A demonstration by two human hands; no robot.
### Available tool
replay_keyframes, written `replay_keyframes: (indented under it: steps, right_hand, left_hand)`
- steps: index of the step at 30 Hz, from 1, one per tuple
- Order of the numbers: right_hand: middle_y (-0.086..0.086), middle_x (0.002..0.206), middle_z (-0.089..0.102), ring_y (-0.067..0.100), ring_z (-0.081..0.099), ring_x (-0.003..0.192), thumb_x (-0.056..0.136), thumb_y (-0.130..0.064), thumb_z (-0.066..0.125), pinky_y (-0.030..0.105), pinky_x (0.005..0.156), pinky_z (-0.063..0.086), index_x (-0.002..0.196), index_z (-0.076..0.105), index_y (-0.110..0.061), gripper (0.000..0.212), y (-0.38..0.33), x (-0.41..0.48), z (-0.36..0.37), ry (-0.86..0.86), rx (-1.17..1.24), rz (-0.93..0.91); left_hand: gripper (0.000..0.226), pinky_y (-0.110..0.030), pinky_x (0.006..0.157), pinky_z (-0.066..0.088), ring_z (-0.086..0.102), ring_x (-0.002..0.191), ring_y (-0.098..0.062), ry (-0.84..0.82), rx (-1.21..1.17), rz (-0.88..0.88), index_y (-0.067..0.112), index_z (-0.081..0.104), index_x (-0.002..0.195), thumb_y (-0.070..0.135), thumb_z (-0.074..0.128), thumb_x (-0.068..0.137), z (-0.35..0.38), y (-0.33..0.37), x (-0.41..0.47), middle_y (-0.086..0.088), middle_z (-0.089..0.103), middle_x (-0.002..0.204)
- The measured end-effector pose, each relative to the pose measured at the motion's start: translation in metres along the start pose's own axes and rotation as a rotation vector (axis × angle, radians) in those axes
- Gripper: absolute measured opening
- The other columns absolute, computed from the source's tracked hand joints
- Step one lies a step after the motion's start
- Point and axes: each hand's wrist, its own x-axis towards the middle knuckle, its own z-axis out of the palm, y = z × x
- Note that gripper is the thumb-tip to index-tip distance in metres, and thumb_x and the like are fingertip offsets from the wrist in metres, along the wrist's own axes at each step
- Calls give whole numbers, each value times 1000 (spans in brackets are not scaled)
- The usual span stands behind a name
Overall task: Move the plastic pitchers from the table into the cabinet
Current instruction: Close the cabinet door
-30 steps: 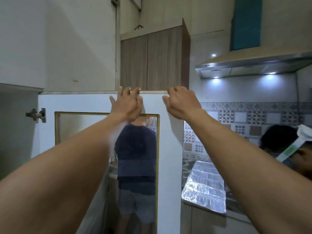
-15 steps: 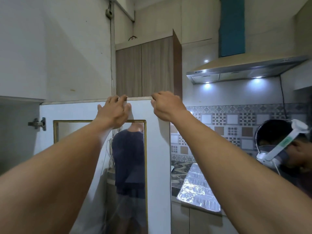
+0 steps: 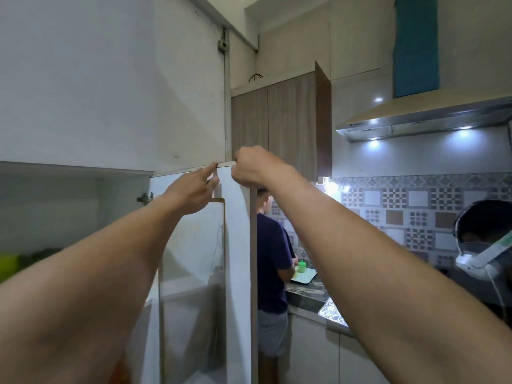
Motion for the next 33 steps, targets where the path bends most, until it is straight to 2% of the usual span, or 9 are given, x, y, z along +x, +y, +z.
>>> replay_keyframes:
  steps: [3,8,12,16,19,22,26,29,33]
  right_hand:
    - [12,111,64,29,60,97,96,-21,44,35,80,49,117,65,-3,35,-34,-14,-13,-26,199,-40]
    - [19,125,62,35,56,117,106,-40,30,38,91,39,105,63,-8,45,-82,-36,-2,-29,589,-123]
    - [7,153,48,26,41,142,105,-50,23,38,112,30,142,54,-18,58,-127,-45,17,-62,784,-187]
    - [2,161,36,20,30,149,108,-44,22,33,119,19,153,41,-21,54,-176,-44,31,-143,862,-290]
    - [10,159,38,26,32,148,108,-37,23,39,122,21,155,37,-19,52,-215,-32,45,-227,839,-345]
    - [14,162,31,33,31,148,103,-24,33,40,119,25,160,18,-21,60,-248,-14,64,-301,693,-350]
    - [16,162,29,34,36,144,96,-11,34,35,112,33,161,8,-24,72,-268,9,83,-358,628,-361]
    - [22,162,27,35,33,146,97,-13,38,37,116,31,161,5,-18,72,-282,33,105,-357,579,-383]
    - [19,167,4,37,17,152,96,-18,43,50,121,25,161,2,-22,77,-294,72,136,-358,539,-408]
  left_hand:
    - [47,-42,103,40,48,130,-37,64,-1,-29,31,36,150,37,31,103,-33,-5,-34,-14,55,142]
    - [43,-39,90,51,63,108,-32,179,-334,-222,11,67,119,36,38,99,-90,-12,-88,-13,70,114]
    - [47,-32,77,48,63,104,-26,208,-575,-408,15,66,119,44,33,103,-134,-20,-124,-9,68,116]
    - [67,-43,90,52,70,97,-26,284,-469,-439,15,73,99,66,30,92,-169,-31,-155,-9,75,105]
    - [38,-39,68,63,73,86,-20,356,-428,-416,11,66,93,46,53,95,-182,-53,-170,-14,71,104]
    - [22,-25,51,58,65,79,-15,408,-169,-478,4,50,102,25,55,98,-192,-83,-181,-14,59,103]
    - [36,-39,80,49,60,105,-43,482,267,-535,8,43,130,22,49,97,-201,-136,-188,-26,61,119]
    - [57,-49,103,40,47,128,-45,522,418,-515,8,30,149,20,51,97,-201,-173,-188,-28,45,144]
    - [62,-56,113,28,22,146,-42,487,704,-616,25,19,156,29,45,100,-195,-217,-182,-23,10,162]
